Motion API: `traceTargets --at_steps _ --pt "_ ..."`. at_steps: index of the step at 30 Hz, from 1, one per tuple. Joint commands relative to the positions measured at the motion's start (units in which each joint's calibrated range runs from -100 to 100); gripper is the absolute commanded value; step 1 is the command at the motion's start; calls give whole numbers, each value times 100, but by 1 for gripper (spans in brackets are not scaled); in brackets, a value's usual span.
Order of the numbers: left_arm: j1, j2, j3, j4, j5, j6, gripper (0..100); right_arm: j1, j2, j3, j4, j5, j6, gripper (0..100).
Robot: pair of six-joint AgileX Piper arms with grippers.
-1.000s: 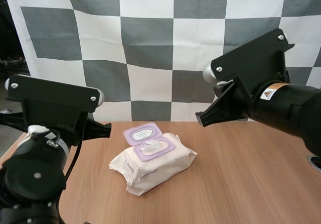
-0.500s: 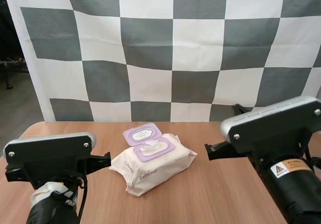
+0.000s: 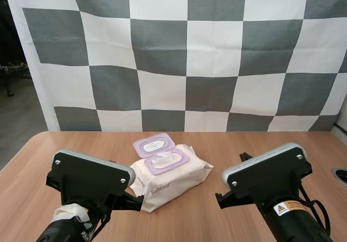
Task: Open the wet wipes lid
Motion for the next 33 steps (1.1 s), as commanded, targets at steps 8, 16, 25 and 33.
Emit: traceTargets --at_steps 8,16,25,33 --pt "-112 0 0 235 -17 3 0 -1 14 0 823 -13 313 0" --pt "-112 0 0 235 -17 3 0 -1 14 0 -424 301 482 0" --pt "-112 0 0 2177 -256 -3284 0 -1 14 0 217 419 482 0" --pt "-112 0 0 2166 -239 -3311 0 -1 2 0 166 -282 2544 0"
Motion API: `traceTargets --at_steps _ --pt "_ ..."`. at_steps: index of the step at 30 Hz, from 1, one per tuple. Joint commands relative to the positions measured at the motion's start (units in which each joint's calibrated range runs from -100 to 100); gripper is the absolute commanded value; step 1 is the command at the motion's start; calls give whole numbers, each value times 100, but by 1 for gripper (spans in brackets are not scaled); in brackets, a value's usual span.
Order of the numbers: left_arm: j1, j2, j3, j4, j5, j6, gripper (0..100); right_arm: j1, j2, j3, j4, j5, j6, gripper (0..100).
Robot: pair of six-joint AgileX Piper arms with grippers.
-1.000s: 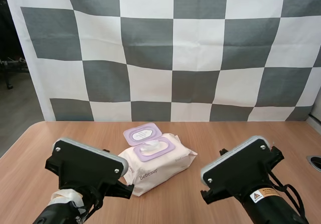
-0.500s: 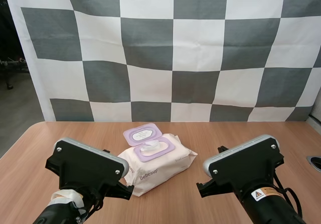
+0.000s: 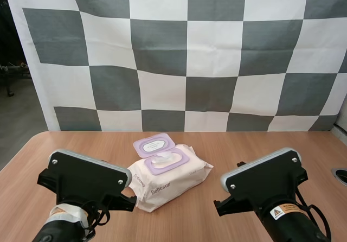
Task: Open the wet wipes lid
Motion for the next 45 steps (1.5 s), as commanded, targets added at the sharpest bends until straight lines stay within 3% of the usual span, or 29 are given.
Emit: traceTargets --at_steps 1,3,7,11,45 --pt "-2 0 0 67 -1 -1617 0 -1 -11 0 -166 -580 1967 0" --pt "-2 0 0 67 -1 -1617 0 -1 -11 0 -795 -799 2594 0" --pt "6 0 0 53 -1 -1589 0 -1 -11 0 -1725 -624 2756 0" --pt "12 0 0 54 18 -1617 0 -1 -11 0 -1691 41 2756 0" --pt "12 0 0 54 -55 -1617 0 -1 -11 0 -1562 19 2756 0"
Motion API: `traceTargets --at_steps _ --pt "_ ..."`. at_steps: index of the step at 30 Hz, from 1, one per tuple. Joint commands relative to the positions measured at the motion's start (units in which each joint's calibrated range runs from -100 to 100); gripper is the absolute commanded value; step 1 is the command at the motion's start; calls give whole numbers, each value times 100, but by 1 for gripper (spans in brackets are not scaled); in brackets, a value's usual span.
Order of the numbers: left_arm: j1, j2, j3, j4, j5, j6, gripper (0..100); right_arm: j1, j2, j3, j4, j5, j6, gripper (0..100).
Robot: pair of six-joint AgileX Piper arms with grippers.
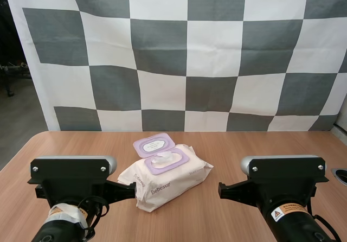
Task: Open the wet wipes lid
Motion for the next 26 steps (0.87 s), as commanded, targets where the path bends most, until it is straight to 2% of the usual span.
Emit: traceTargets --at_steps 1,26 --pt "5 0 0 -8 -10 1 0 -1 0 0 1 -11 3 0" --pt "5 0 0 -8 -6 28 0 -1 0 0 1 -11 3 0"
